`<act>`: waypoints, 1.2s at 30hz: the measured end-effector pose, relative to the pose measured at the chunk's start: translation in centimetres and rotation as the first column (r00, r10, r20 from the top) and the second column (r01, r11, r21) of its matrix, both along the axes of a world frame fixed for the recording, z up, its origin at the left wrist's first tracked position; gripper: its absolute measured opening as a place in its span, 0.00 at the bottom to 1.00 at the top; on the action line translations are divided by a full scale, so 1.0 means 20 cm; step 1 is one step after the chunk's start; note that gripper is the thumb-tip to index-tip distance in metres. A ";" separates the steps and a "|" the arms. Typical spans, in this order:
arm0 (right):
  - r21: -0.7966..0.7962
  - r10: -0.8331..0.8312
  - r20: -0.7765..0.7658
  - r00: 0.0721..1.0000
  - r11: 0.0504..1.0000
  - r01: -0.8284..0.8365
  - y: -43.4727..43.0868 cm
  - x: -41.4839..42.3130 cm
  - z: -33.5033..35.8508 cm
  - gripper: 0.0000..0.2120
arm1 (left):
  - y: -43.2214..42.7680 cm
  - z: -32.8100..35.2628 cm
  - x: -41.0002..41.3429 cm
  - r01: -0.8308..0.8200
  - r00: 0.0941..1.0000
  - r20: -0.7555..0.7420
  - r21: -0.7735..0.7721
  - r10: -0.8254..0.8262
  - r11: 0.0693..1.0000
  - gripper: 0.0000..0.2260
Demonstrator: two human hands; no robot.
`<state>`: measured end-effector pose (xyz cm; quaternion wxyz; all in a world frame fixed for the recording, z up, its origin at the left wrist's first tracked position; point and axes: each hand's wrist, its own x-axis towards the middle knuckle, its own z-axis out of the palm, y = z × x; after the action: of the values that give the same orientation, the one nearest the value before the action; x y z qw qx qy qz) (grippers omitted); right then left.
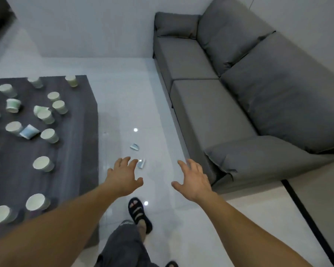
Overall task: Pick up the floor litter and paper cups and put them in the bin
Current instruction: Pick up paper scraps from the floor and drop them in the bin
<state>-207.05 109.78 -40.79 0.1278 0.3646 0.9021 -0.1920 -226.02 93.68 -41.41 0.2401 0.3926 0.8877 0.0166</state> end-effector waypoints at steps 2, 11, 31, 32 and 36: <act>-0.014 0.063 0.034 0.997 0.998 -0.062 0.14 -0.20 -0.06 0.38 | 0.10 -0.07 -0.15 -0.053 0.998 0.024 -0.005 0.053 0.999 0.35; -0.076 0.312 0.136 0.940 0.950 -0.304 0.61 -1.15 -0.28 0.38 | 0.50 -0.26 -0.82 -0.259 0.951 0.164 -0.046 0.263 0.965 0.33; -0.420 0.895 0.353 0.273 0.412 -0.808 1.25 -2.25 -2.67 0.39 | 0.94 -2.25 -1.32 -0.769 0.458 0.359 -0.299 0.813 0.565 0.33; -0.413 0.899 0.347 0.269 0.404 -0.816 1.26 -2.26 -2.82 0.39 | 0.97 -2.41 -1.30 -0.764 0.453 0.377 -0.303 0.808 0.569 0.33; -0.318 0.921 0.303 0.244 0.339 -0.885 1.22 -2.27 -3.36 0.39 | 1.03 -2.99 -1.23 -0.769 0.429 0.421 -0.295 0.799 0.568 0.33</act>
<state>-252.42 134.21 -107.91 0.4257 -0.1927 0.8834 -0.0338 -250.69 114.25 -101.30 0.4417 -0.0916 0.8689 0.2038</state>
